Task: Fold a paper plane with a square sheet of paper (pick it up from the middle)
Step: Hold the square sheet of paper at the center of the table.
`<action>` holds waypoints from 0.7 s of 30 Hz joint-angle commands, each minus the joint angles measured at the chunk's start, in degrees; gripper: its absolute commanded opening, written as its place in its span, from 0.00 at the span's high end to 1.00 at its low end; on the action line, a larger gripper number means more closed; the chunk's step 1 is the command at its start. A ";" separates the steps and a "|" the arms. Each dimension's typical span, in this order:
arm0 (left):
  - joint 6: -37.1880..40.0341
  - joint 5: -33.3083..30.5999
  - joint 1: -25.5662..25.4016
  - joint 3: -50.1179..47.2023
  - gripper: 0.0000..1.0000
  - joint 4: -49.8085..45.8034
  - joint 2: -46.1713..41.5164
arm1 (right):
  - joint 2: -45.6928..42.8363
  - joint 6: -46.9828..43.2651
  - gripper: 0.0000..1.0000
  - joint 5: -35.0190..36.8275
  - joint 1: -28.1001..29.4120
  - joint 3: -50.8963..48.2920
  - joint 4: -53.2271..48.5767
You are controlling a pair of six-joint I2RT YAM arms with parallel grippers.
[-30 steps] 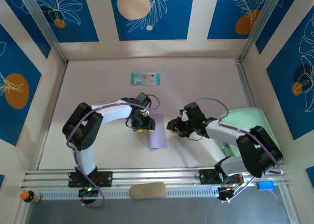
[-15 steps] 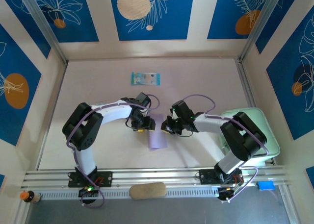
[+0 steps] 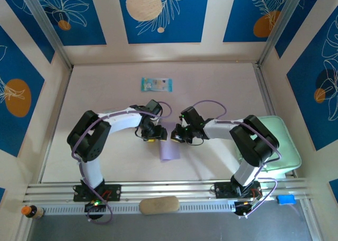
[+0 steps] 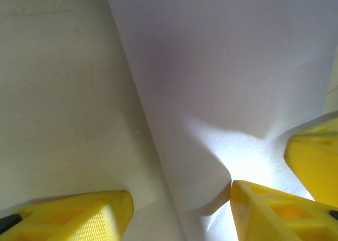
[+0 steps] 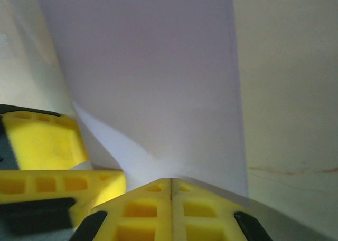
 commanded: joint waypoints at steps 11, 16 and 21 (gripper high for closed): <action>0.02 -0.81 -0.25 -1.60 0.35 2.26 -1.02 | 2.26 -5.83 1.00 0.68 -0.92 -2.08 -7.28; -1.41 -0.73 -0.20 0.05 0.30 2.52 -9.23 | 1.70 -11.53 1.00 -0.68 -3.16 -0.67 -10.43; -2.26 1.20 0.40 -0.60 0.30 5.23 -14.49 | 1.25 -16.10 1.00 -1.57 -5.62 0.54 -13.37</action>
